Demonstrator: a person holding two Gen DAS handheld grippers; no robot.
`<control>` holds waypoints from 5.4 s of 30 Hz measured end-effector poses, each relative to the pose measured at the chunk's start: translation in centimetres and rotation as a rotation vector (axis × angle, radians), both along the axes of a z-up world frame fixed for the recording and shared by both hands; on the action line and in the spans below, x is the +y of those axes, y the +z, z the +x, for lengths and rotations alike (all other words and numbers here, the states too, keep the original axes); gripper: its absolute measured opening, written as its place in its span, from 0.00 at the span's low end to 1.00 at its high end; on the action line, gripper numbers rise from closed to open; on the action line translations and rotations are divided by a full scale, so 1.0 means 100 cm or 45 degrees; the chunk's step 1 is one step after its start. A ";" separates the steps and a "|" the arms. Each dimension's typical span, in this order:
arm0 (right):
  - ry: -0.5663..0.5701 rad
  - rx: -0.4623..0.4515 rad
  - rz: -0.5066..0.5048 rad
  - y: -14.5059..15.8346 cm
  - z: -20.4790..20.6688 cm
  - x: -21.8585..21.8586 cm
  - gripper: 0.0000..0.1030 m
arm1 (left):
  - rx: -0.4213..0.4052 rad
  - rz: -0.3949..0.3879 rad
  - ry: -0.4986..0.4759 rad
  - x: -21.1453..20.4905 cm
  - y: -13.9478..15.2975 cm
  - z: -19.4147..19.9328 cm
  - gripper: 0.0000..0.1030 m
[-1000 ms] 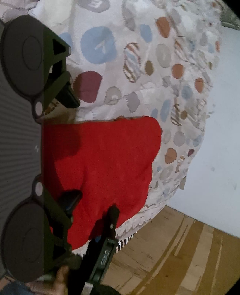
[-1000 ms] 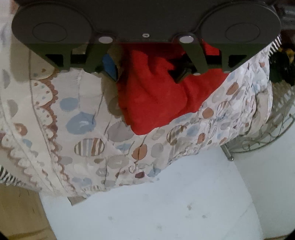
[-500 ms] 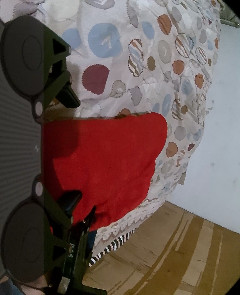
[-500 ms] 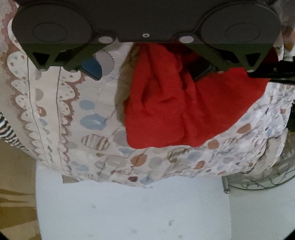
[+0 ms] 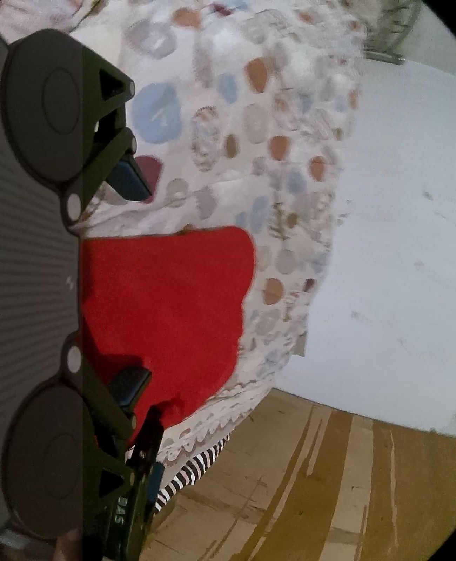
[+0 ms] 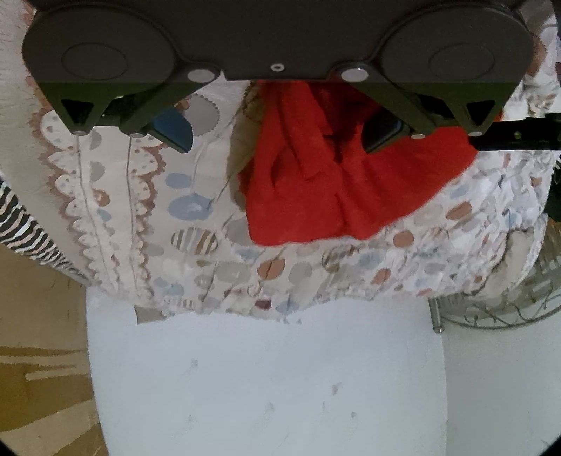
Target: Fold small clothes
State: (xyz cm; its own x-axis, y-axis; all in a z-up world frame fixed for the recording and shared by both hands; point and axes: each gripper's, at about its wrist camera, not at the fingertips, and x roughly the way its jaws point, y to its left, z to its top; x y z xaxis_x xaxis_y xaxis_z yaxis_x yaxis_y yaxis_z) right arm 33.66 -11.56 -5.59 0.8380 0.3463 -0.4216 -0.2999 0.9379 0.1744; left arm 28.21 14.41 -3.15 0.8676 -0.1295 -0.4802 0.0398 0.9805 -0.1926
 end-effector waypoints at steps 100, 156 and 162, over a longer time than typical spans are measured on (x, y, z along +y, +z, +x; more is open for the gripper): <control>-0.079 -0.241 -0.010 0.036 -0.279 -0.049 1.00 | -0.147 0.211 0.058 -0.049 0.022 -0.253 1.00; -0.077 -0.236 -0.011 0.037 -0.279 -0.048 1.00 | -0.138 0.201 0.032 -0.050 0.020 -0.250 1.00; -0.076 -0.232 -0.008 0.035 -0.279 -0.048 1.00 | -0.143 0.309 0.108 -0.066 0.017 -0.254 1.00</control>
